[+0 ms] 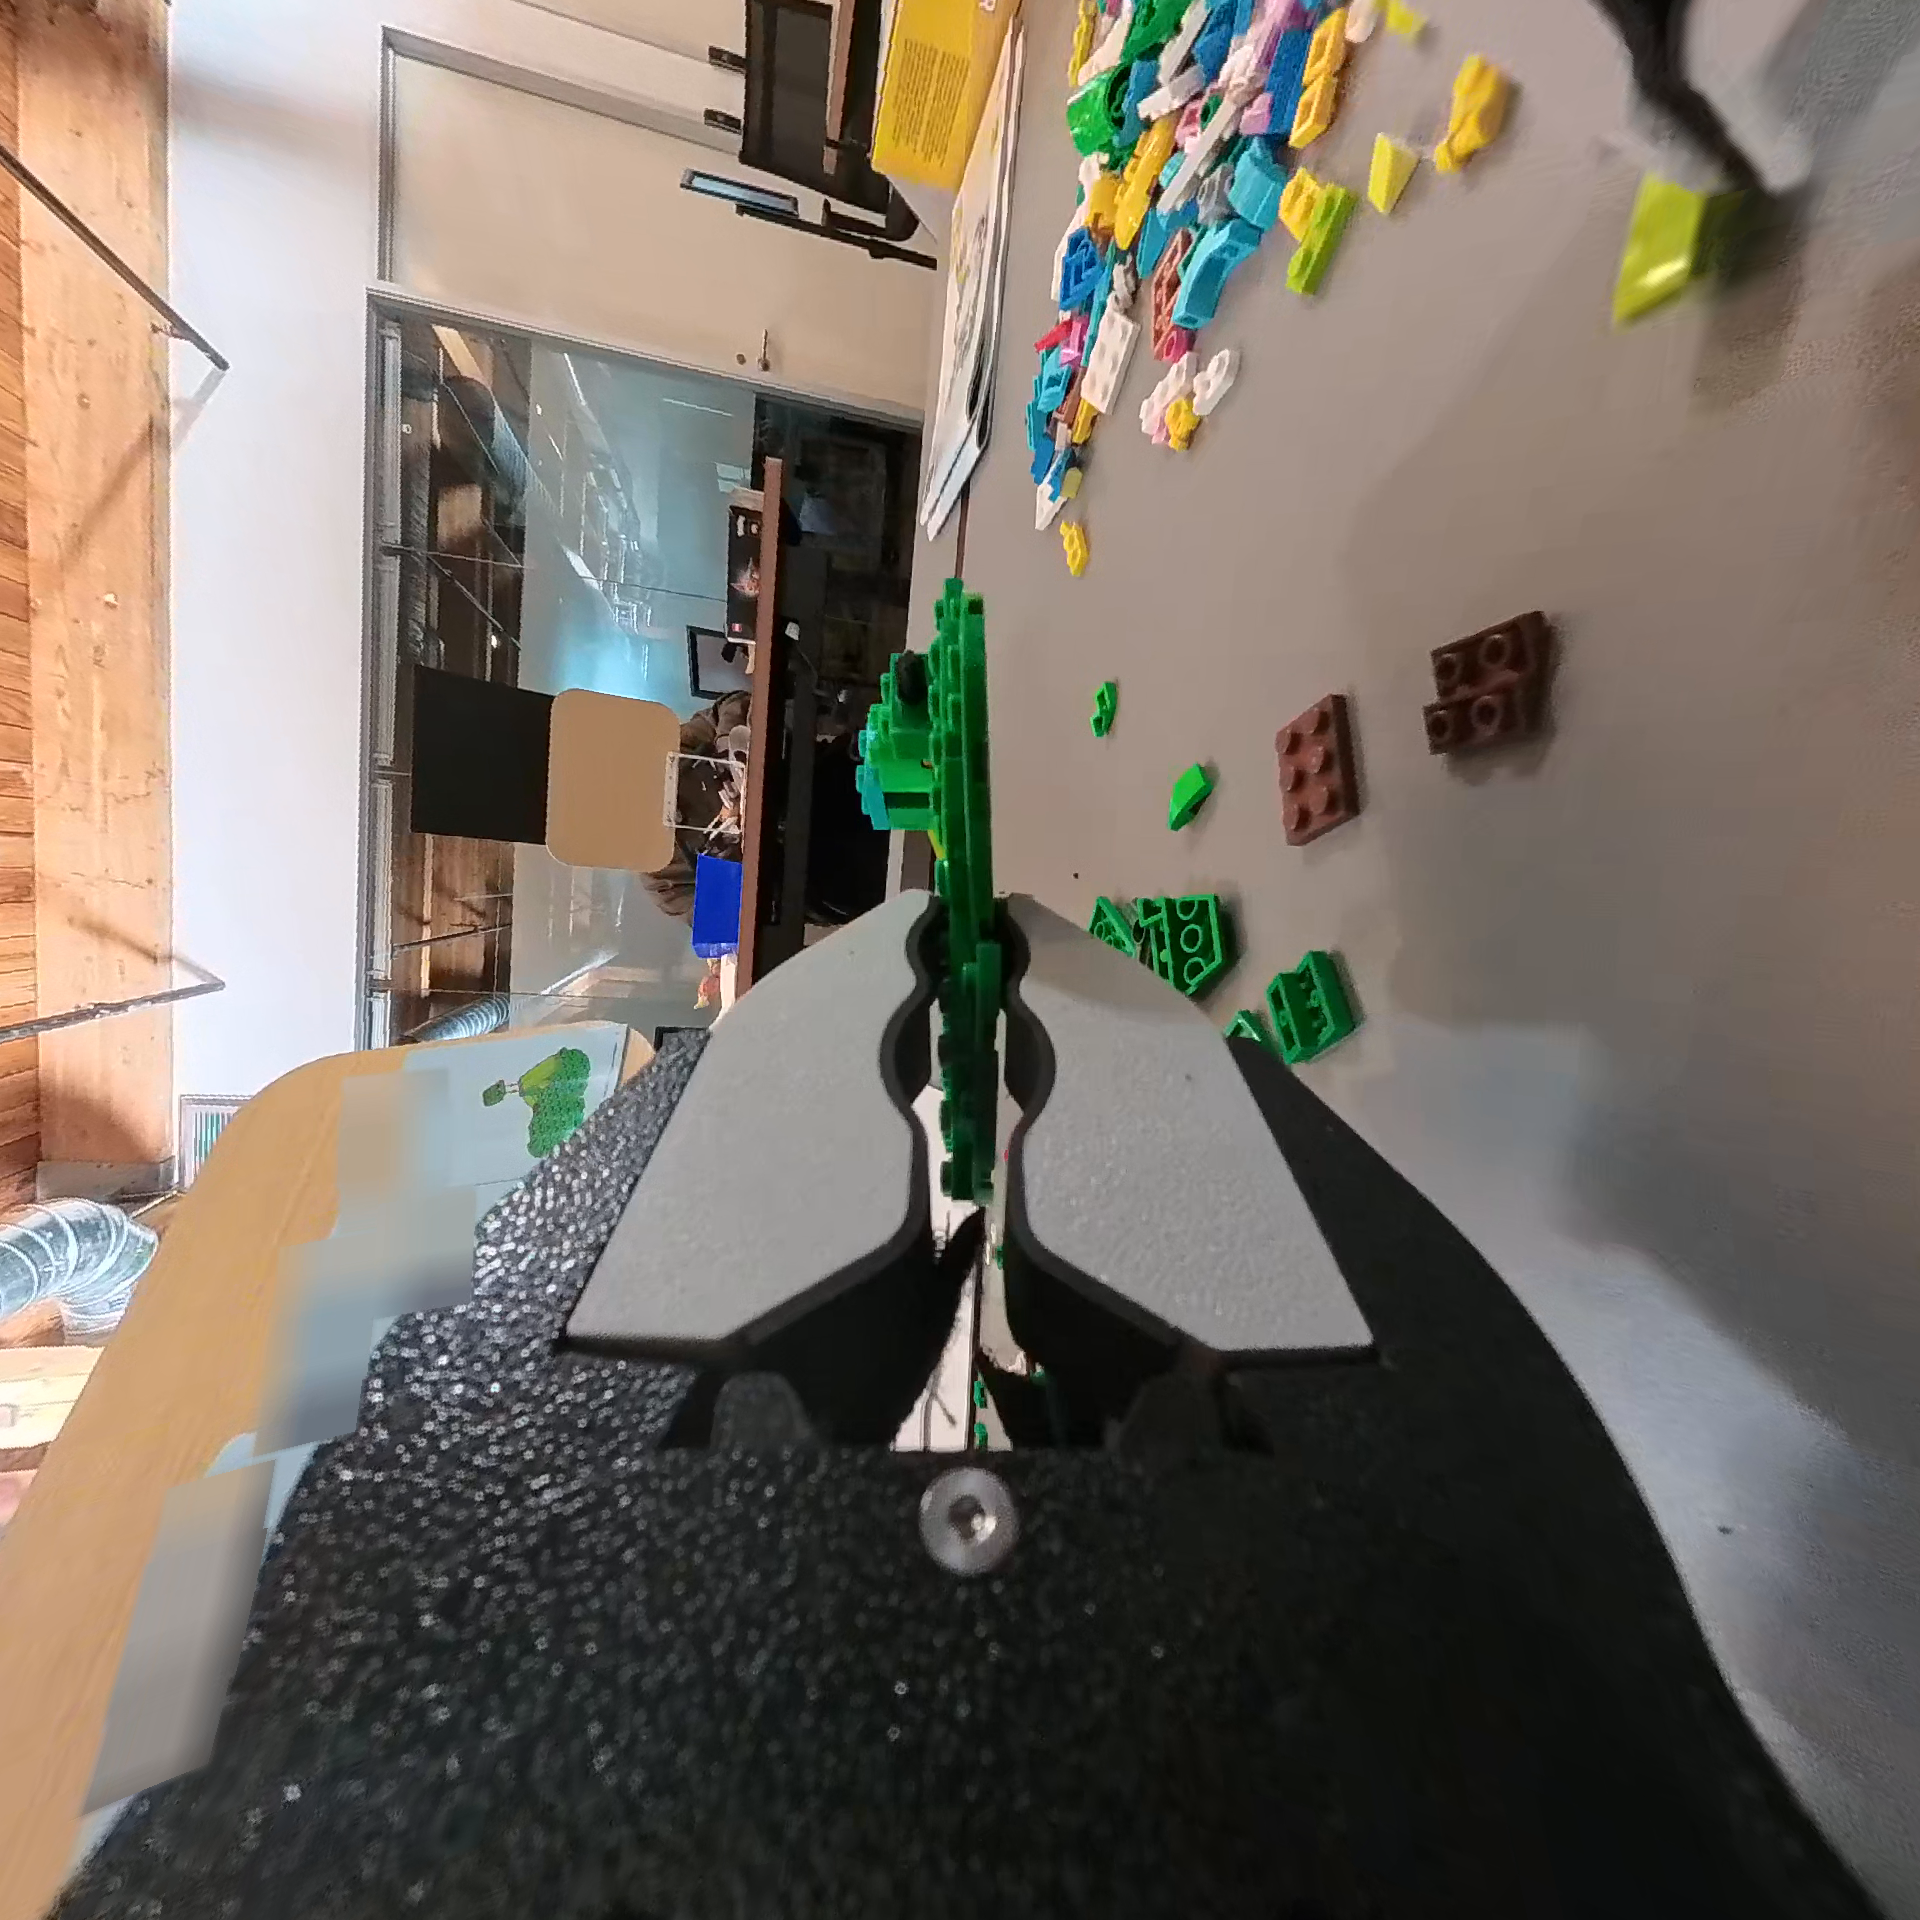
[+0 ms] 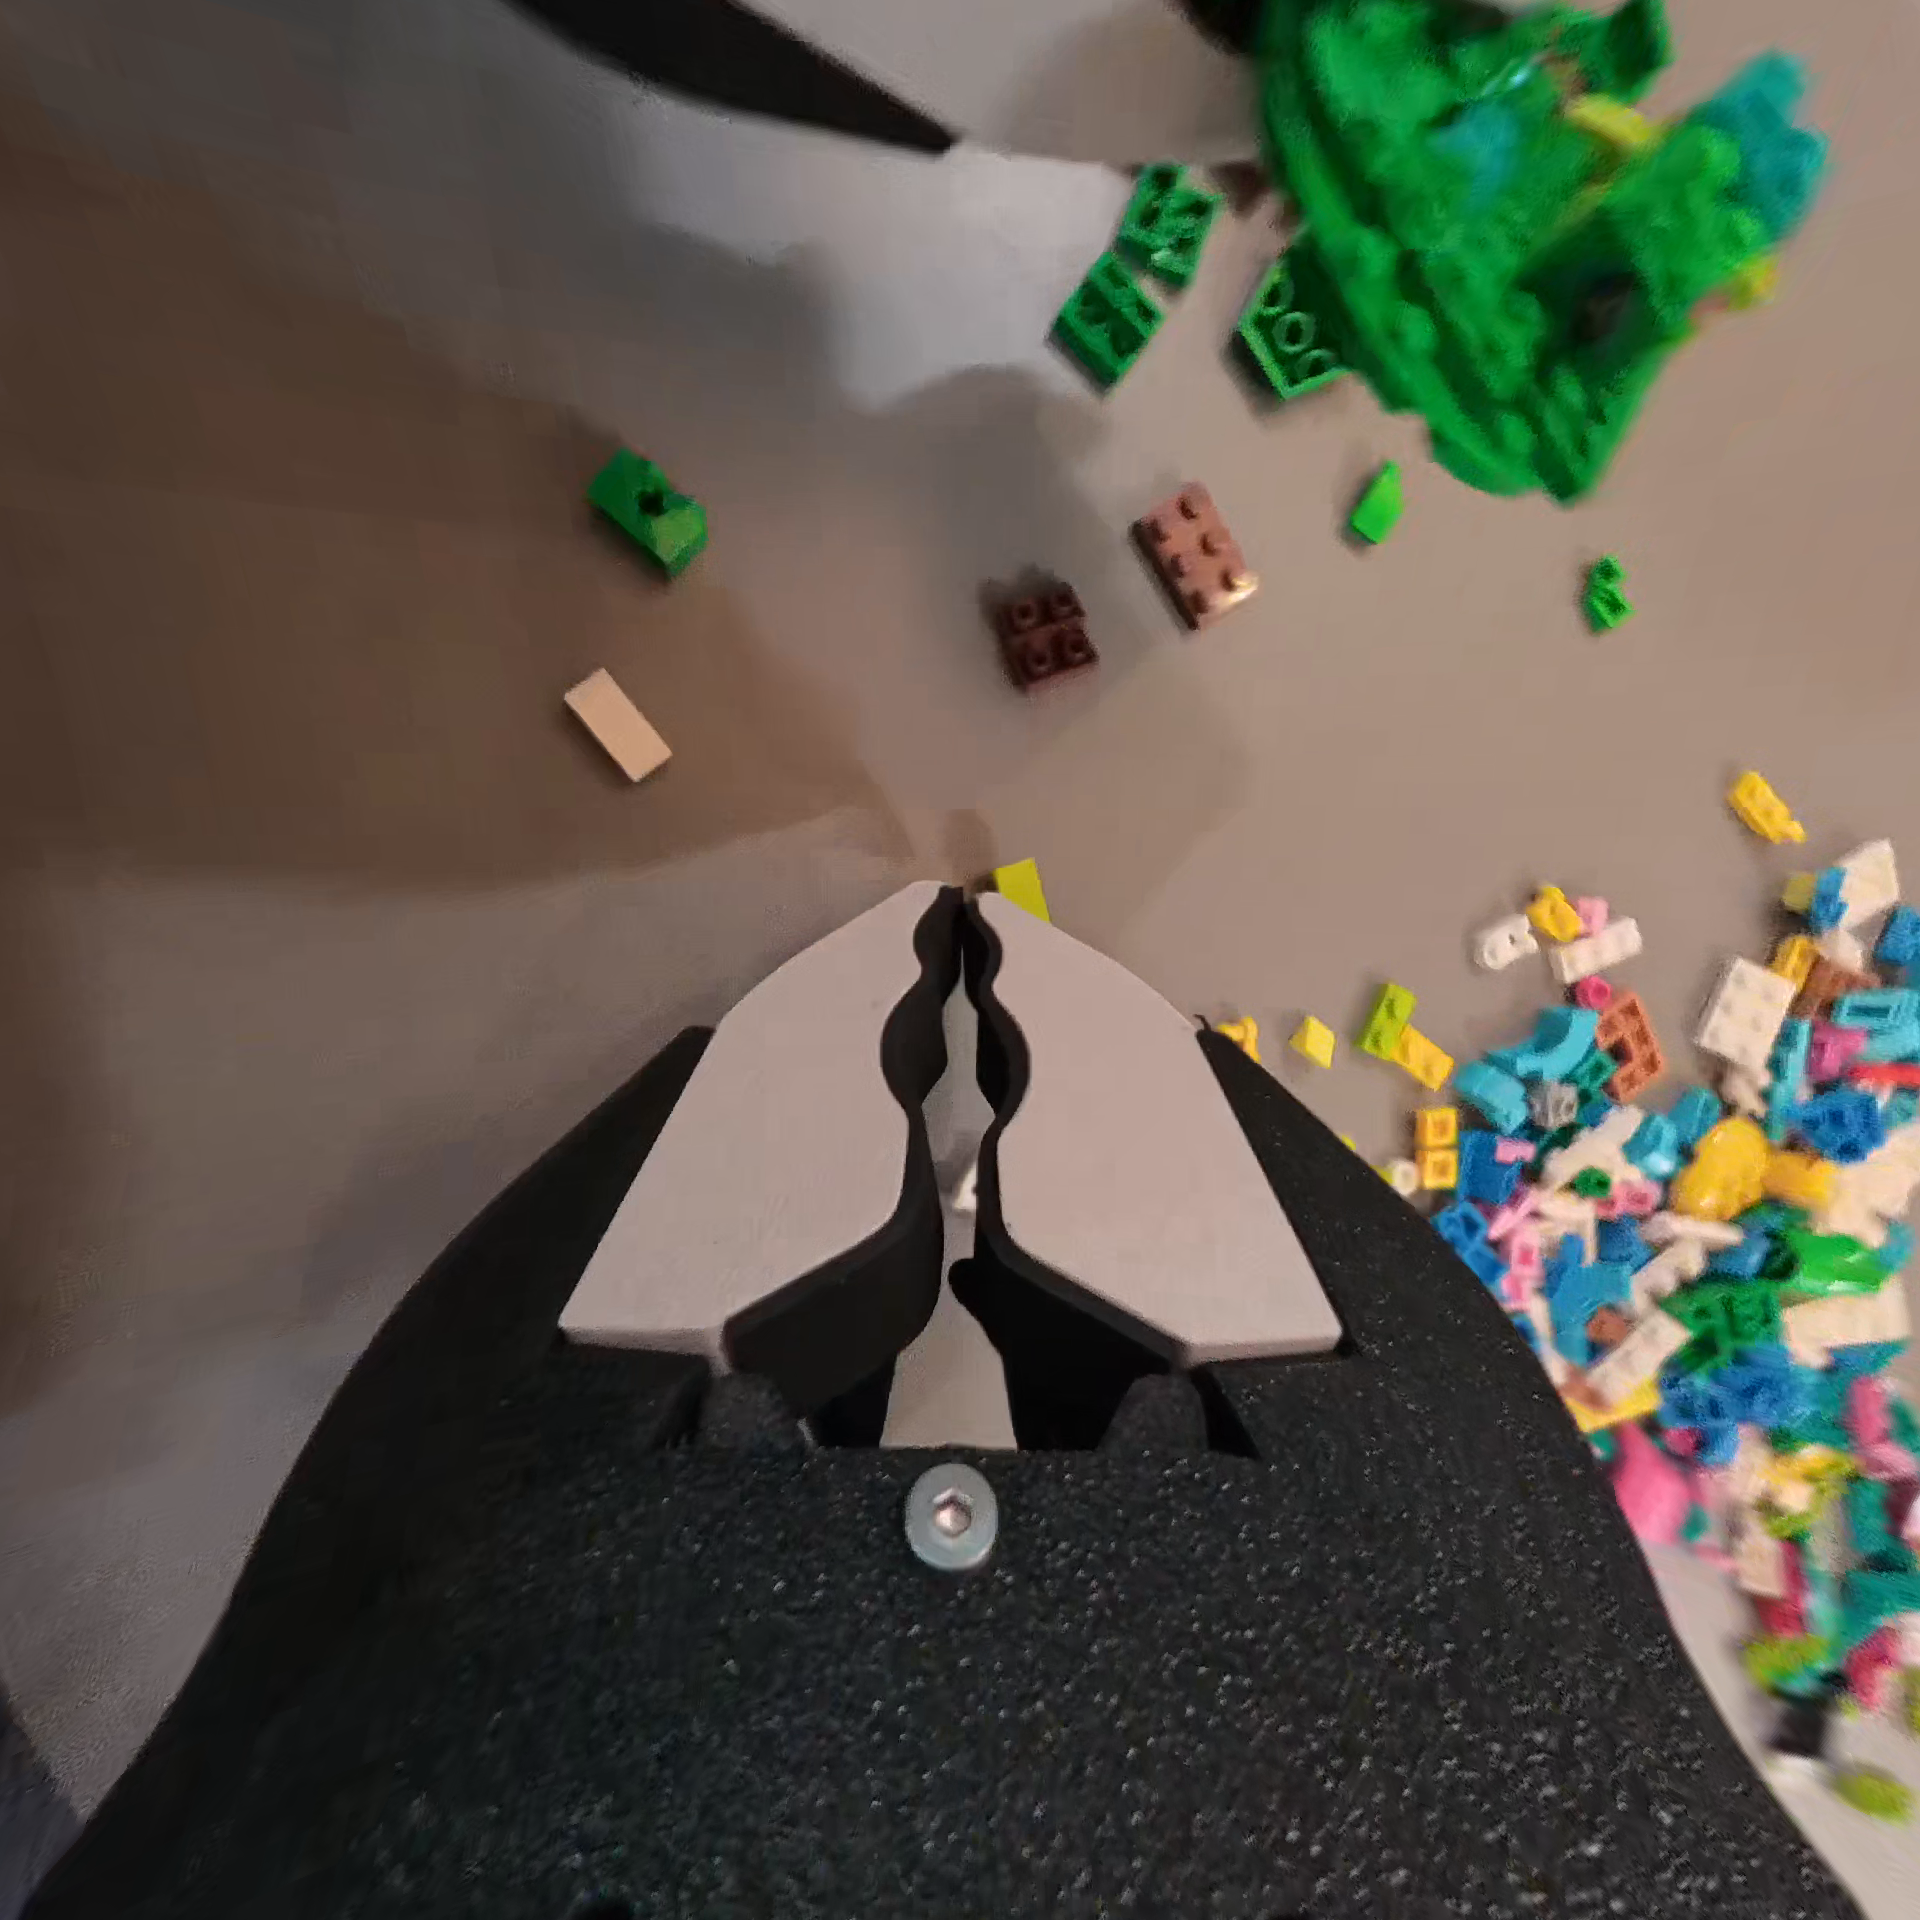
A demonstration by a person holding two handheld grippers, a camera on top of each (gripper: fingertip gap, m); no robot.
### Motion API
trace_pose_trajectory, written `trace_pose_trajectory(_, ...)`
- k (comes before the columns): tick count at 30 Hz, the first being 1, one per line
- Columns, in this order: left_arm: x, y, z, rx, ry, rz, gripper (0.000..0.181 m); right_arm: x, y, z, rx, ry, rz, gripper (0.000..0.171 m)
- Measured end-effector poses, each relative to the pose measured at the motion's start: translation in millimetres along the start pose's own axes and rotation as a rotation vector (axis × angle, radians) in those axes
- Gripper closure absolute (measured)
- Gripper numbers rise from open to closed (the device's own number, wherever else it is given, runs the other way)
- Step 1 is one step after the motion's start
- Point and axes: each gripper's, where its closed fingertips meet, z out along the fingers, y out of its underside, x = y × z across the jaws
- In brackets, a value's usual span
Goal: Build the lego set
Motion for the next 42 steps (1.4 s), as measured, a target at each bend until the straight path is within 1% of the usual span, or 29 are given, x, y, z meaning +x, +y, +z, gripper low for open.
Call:
trace_pose_trajectory(2, -0.2, -0.7, 0.4, 0.006, -0.001, -0.004, 0.174, 1.7, -2.9, -9.4, 0.09, -0.01, 0.107, 0.171)
trace_pose_trajectory(4, 0.1, -2.1, 0.7, 0.015, 0.001, -0.015, 0.173, 8.0, 0.5, -13.6, 0.133, 0.013, 0.145, 0.159)
trace_pose_trajectory(5, 0.6, -3.0, 1.0, 0.02, 0.002, -0.019, 0.173, 11.2, 4.1, -14.1, 0.138, 0.019, 0.123, 0.154)
trace_pose_trajectory(6, 1.4, -3.8, 1.3, 0.025, 0.004, -0.021, 0.173, 13.5, 8.3, -14.1, 0.137, 0.014, 0.092, 0.154)
trace_pose_trajectory(8, 2.7, -5.0, 2.0, 0.031, 0.007, -0.021, 0.173, 14.7, 14.1, -13.7, 0.145, -0.049, 0.038, 0.151)
trace_pose_trajectory(12, 1.9, -6.4, 2.2, 0.04, 0.005, -0.029, 0.173, 13.9, 14.5, -10.4, 0.2, -0.199, -0.056, 0.152)
trace_pose_trajectory(14, 1.1, -6.9, 2.2, 0.043, 0.001, -0.033, 0.173, 12.8, 15.0, -5.7, 0.196, -0.257, -0.082, 0.152)
trace_pose_trajectory(19, 2.5, -5.9, 4.2, 0.04, 0.007, -0.03, 0.173, 13.0, 19.4, 2.8, 0.152, -0.327, -0.124, 0.156)
trace_pose_trajectory(20, 2.7, -6.2, 4.5, 0.041, 0.007, -0.029, 0.173, 13.2, 18.8, 3.1, 0.155, -0.338, -0.122, 0.162)
trace_pose_trajectory(22, 3.0, -6.7, 5.1, 0.043, 0.007, -0.028, 0.174, 14.2, 17.3, 3.3, 0.161, -0.357, -0.1, 0.164)
trace_pose_trajectory(24, 3.1, -6.7, 5.8, 0.044, 0.005, -0.025, 0.174, 16.3, 9.1, -0.3, 0.223, -0.388, -0.029, 0.164)
trace_pose_trajectory(28, 1.1, -6.2, 6.2, 0.047, -0.009, -0.027, 0.173, 26.6, -18.7, -20.8, 0.467, -0.46, 0.146, 0.164)
trace_pose_trajectory(31, -1.8, -5.7, 5.9, 0.048, -0.031, -0.027, 0.173, 42.5, -36.1, -31.9, 0.605, -0.4, 0.219, 0.164)
trace_pose_trajectory(33, -4.1, -2.9, 6.2, 0.037, -0.05, -0.026, 0.173, 52.4, -46.4, -37.0, 0.661, -0.336, 0.249, 0.164)
trace_pose_trajectory(36, -12.7, 4.0, 6.6, -0.005, -0.105, -0.042, 0.173, 58.4, -58.9, -43.3, 0.751, -0.301, 0.261, 0.164)
trace_pose_trajectory(39, -16.7, 7.0, 5.5, -0.017, -0.132, -0.055, 0.173, 67.2, -58.2, -36.5, 0.794, -0.238, 0.291, 0.164)
trace_pose_trajectory(42, -14.9, 11.8, 6.0, -0.028, -0.124, -0.059, 0.173, 75.8, -54.5, -31.6, 0.852, -0.183, 0.377, 0.165)
